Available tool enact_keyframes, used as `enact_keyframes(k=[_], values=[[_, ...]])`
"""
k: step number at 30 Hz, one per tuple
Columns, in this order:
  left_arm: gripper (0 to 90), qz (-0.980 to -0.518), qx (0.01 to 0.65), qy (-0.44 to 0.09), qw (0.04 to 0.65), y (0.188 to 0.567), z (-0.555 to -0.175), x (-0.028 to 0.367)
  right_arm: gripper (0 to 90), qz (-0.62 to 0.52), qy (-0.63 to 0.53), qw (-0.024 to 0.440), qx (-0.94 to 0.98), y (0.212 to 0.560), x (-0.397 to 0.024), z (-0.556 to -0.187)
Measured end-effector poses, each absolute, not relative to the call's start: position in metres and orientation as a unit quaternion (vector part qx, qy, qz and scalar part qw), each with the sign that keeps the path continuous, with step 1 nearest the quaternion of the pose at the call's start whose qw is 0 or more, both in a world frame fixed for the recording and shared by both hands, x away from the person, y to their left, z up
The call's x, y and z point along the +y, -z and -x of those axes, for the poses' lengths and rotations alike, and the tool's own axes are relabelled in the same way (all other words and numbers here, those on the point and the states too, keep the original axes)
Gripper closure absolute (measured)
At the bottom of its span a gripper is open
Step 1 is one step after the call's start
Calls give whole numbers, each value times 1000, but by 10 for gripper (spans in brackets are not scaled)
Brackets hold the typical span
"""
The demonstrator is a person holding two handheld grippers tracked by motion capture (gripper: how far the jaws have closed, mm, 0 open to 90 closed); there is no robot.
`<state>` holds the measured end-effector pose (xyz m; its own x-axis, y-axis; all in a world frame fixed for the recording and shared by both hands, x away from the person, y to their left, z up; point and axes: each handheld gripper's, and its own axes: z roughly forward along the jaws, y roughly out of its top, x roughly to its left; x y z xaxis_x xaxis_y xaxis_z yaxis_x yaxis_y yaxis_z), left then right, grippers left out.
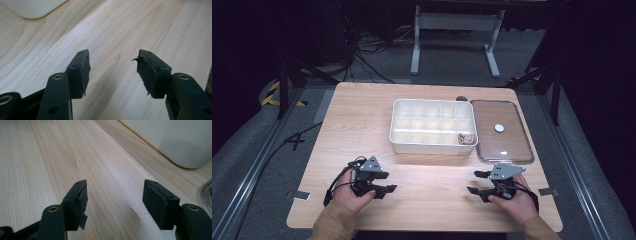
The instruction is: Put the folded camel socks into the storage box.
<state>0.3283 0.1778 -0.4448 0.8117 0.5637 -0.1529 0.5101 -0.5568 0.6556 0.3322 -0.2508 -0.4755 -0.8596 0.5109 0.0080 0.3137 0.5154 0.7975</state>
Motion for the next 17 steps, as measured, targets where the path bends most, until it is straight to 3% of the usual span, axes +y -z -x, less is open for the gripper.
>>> enact_keyframes(k=[4,17], values=[[446,-891,298,-51,340,449,-328,174,374,-239,-429,129,861,480,-245,-330],[432,-895,302,-49,324,452,-329,172,340,-251,-400,112,874,485,-235,-329]])
